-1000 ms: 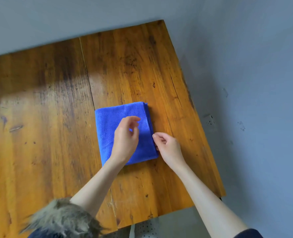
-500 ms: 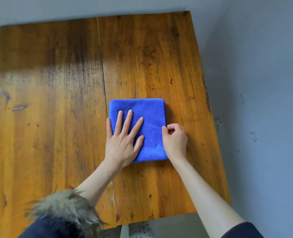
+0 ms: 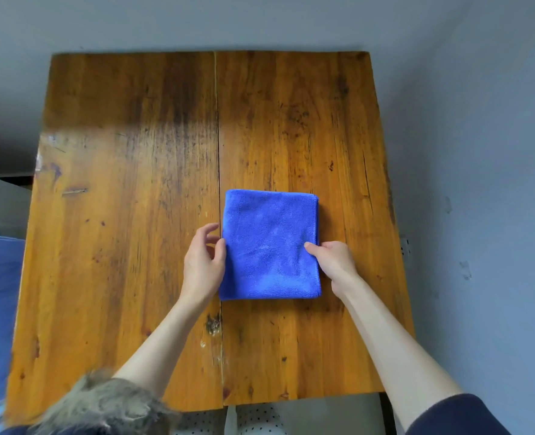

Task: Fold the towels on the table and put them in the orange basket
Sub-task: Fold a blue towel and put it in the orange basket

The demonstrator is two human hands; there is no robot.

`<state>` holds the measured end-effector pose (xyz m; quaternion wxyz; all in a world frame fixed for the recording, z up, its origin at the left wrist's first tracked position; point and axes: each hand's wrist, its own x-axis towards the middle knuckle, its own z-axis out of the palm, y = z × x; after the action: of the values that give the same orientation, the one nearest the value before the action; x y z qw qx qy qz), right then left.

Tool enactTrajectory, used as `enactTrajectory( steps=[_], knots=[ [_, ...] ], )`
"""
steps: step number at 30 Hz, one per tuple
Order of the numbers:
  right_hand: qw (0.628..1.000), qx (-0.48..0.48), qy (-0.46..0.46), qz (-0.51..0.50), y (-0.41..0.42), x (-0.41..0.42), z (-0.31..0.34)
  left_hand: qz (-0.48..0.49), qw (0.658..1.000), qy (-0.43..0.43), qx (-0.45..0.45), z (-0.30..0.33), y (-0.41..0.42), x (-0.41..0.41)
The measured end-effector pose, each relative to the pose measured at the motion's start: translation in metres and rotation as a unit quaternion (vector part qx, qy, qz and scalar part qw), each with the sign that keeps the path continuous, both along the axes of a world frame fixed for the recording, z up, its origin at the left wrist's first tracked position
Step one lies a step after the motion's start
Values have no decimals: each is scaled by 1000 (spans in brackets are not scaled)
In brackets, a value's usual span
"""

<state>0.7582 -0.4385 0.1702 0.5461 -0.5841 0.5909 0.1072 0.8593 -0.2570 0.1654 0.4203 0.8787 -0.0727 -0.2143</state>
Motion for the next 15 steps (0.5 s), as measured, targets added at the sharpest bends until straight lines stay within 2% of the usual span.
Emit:
enactTrajectory(
  steps=[7,12,15],
  knots=[
    [997,63,-21,-48,-2,-1,4,-12,982,183,36,3,3,9],
    [997,52,-52,-10,0,-3,11,-13,967,255,14,13,2,14],
    [994,86,-69,17,4,-7,18,-12,946,323,-1,20,12,11]
  ],
)
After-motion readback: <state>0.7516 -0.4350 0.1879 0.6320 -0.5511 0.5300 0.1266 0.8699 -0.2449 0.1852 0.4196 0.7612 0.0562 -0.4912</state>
